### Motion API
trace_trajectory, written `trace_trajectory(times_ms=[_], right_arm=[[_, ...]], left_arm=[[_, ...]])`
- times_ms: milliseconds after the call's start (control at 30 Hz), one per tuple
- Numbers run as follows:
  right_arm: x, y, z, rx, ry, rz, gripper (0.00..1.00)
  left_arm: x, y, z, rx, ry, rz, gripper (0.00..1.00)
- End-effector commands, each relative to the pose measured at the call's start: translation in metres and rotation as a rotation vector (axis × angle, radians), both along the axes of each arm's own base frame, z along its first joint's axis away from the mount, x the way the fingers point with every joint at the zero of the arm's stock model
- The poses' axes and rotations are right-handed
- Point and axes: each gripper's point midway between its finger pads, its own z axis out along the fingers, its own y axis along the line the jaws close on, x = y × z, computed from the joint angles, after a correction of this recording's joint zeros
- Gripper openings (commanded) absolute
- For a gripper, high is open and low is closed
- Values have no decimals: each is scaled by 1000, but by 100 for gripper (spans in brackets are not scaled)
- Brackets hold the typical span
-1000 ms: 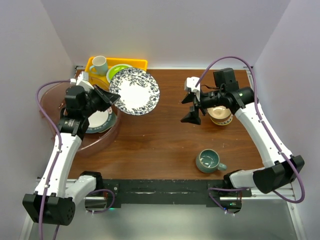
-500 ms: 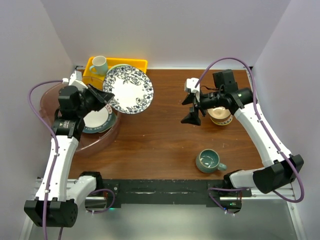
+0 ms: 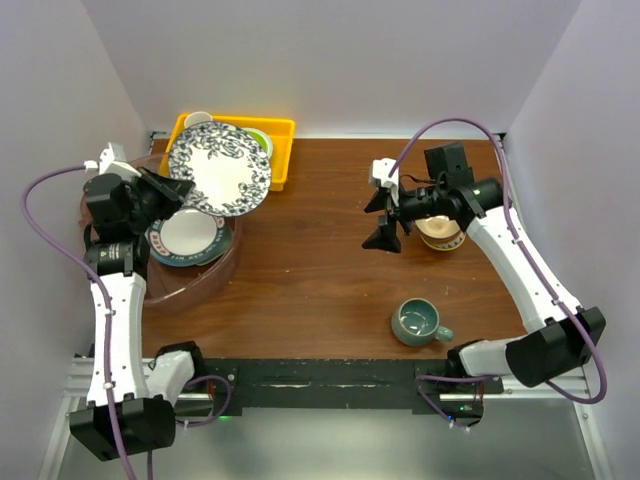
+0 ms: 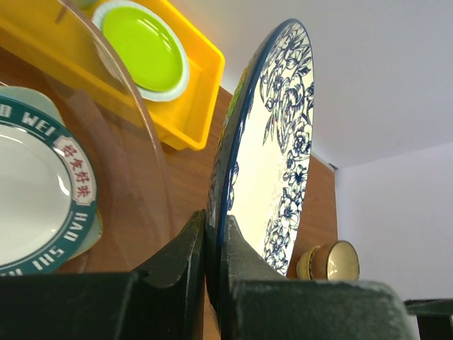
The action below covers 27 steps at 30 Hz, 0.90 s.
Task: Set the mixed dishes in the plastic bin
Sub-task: Place the plate in the plastic bin.
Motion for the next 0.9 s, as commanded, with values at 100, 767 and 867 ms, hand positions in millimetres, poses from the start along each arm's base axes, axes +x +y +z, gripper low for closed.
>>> trace_trajectory(times_ms=[100, 767, 867], right_arm=[[3, 0, 4, 22, -23, -8, 91], [6, -1, -14, 3, 12, -20, 91], [6, -1, -16, 0, 16, -22, 91]], left_arm=[[10, 15, 51, -6, -215, 4, 0], [24, 41, 30, -103, -214, 83, 0], [23, 42, 23, -113, -201, 89, 0]])
